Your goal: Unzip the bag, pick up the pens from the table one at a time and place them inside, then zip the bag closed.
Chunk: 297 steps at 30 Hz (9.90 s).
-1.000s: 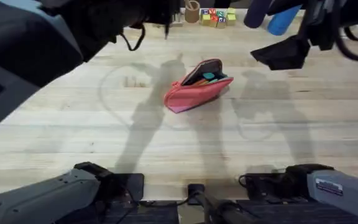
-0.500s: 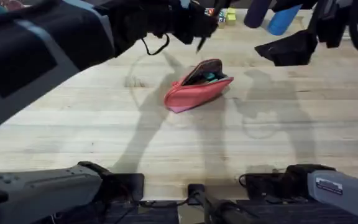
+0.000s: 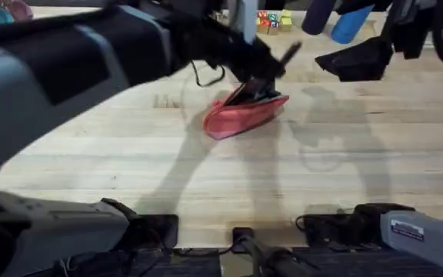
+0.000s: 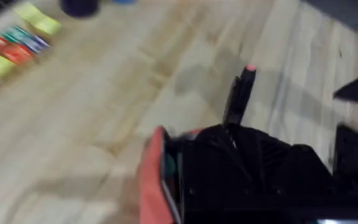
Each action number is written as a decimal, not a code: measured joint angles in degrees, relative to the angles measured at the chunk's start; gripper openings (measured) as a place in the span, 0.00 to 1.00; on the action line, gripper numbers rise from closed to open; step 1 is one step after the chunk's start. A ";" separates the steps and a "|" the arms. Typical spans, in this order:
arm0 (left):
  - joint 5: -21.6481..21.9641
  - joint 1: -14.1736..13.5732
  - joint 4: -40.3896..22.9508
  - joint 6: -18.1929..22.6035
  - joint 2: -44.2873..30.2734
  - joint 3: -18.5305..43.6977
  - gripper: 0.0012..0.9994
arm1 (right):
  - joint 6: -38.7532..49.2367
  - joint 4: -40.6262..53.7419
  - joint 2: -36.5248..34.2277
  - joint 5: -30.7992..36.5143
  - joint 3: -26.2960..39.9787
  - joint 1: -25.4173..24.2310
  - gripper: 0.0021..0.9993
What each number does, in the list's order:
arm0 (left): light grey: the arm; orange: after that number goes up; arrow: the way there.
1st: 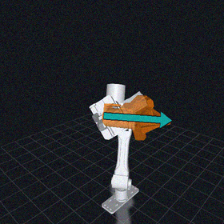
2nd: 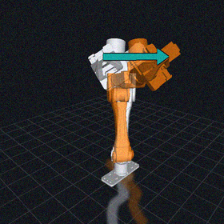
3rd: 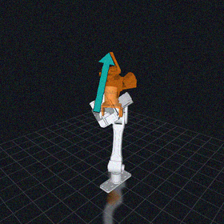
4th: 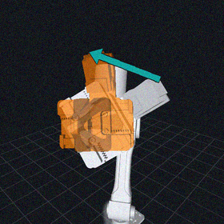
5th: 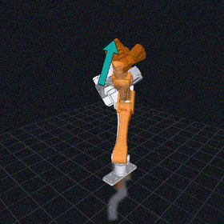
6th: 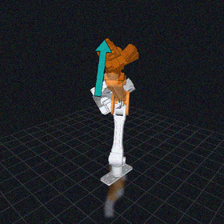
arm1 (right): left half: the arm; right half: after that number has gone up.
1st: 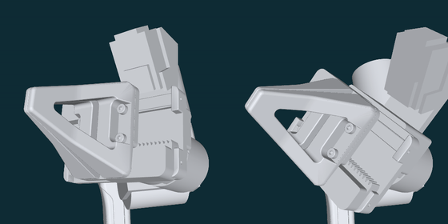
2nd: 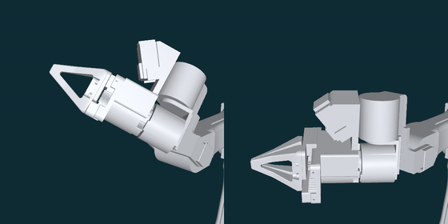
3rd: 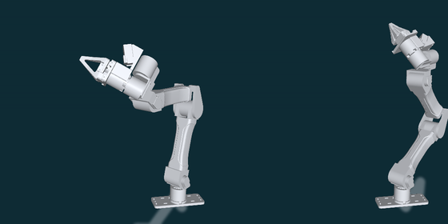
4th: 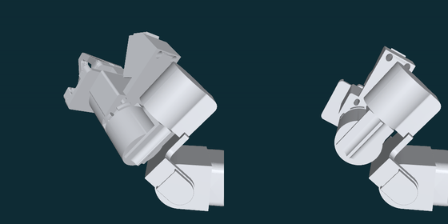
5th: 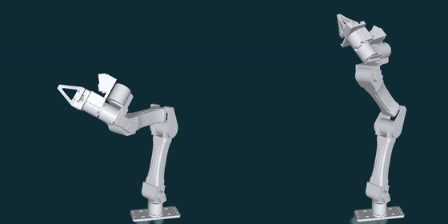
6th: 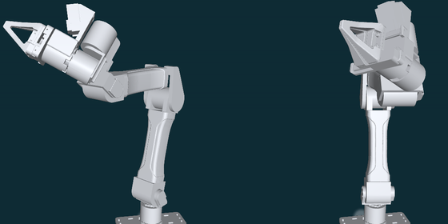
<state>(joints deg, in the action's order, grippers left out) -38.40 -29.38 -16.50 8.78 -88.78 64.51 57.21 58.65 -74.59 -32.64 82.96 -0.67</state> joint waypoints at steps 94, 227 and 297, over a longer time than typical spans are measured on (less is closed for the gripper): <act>20.67 10.66 -16.89 11.99 10.58 6.49 0.99 | 0.00 -0.04 0.00 0.00 0.00 0.00 1.00; -16.43 46.68 -33.17 77.44 12.12 -20.37 0.99 | -11.31 0.90 -23.09 10.40 9.25 42.88 0.99; -16.45 46.68 -33.17 77.43 12.14 -20.37 0.99 | -19.54 -7.67 -35.91 17.88 9.70 42.86 0.89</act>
<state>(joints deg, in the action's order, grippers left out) -54.85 17.30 -49.67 86.21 -76.65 44.14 37.67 50.99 -110.50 -14.76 92.66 42.19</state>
